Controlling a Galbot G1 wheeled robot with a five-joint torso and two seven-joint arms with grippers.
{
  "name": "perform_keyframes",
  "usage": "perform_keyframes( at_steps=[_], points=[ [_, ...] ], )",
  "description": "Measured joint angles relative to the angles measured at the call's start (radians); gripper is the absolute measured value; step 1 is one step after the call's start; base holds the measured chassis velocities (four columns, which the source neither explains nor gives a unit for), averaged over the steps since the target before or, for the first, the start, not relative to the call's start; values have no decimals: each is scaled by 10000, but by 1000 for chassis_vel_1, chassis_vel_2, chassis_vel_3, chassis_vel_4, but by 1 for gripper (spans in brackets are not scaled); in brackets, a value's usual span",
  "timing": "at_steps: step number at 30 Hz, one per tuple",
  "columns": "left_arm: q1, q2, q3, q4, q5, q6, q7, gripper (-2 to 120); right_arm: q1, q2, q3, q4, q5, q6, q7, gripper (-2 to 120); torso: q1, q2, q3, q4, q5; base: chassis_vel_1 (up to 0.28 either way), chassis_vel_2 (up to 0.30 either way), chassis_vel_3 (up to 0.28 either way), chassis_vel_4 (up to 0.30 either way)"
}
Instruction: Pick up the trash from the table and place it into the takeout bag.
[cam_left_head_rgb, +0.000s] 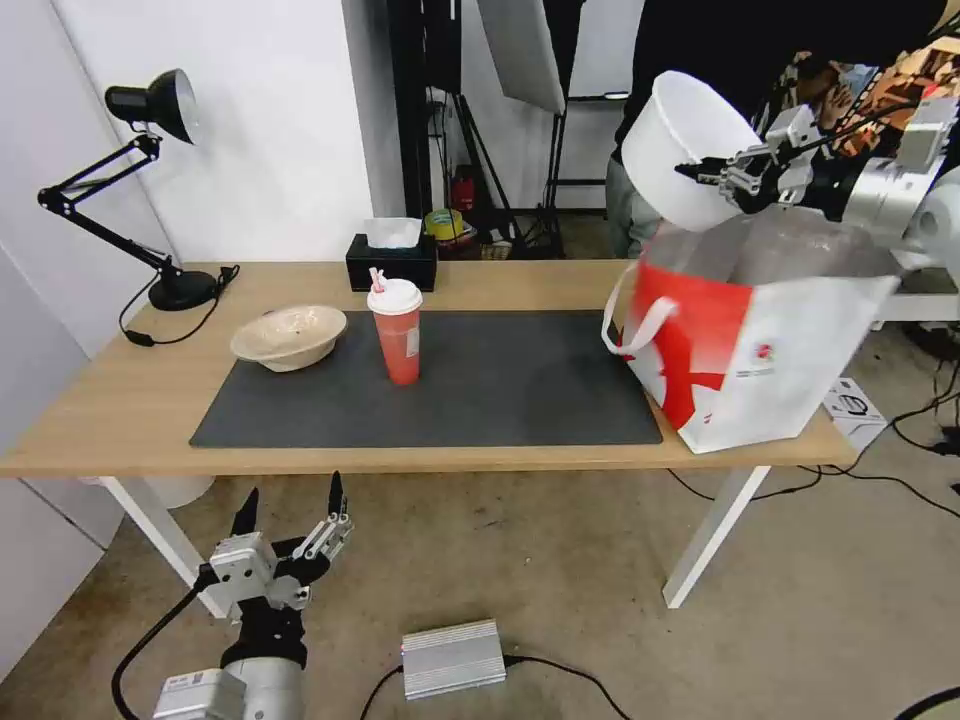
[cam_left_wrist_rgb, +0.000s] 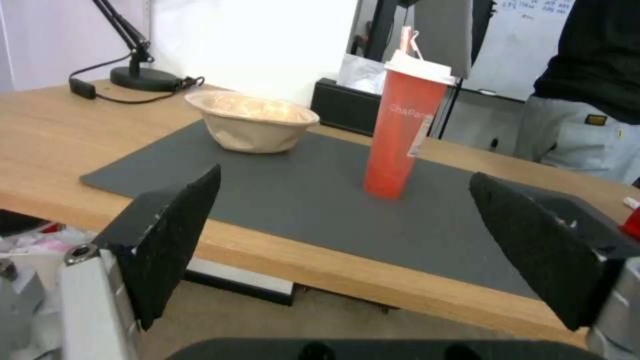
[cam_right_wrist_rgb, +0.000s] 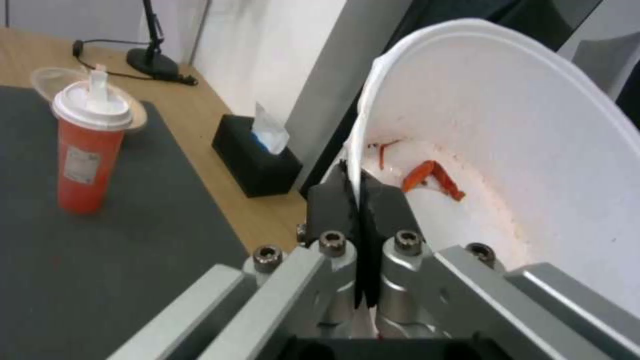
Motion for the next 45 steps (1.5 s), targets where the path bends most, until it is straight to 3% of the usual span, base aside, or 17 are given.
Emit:
perform_keyframes(
  at_steps=[13, 28, 45],
  points=[
    [15, -3, -19, -41, 5, -4, -7, 100, -58, -162, 115, 87, 90, -17, 7, 0, 1, 0, 0, 0, 0, 0, 0, 0, 0],
    [107, -2, 26, -154, 60, -11, -16, 100, -2195, -891, 1829, 1227, 278, -39, 62, 0, 0, 0, 0, -1, 0, 0, 0, 0, 0],
    [203, 0, -91, -339, 45, -51, -42, 100, -3453, -1011, 2439, 1514, 582, -72, 197, 0, 0, 0, 0, 0, 0, 0, 0, 0, 0]
  ],
)
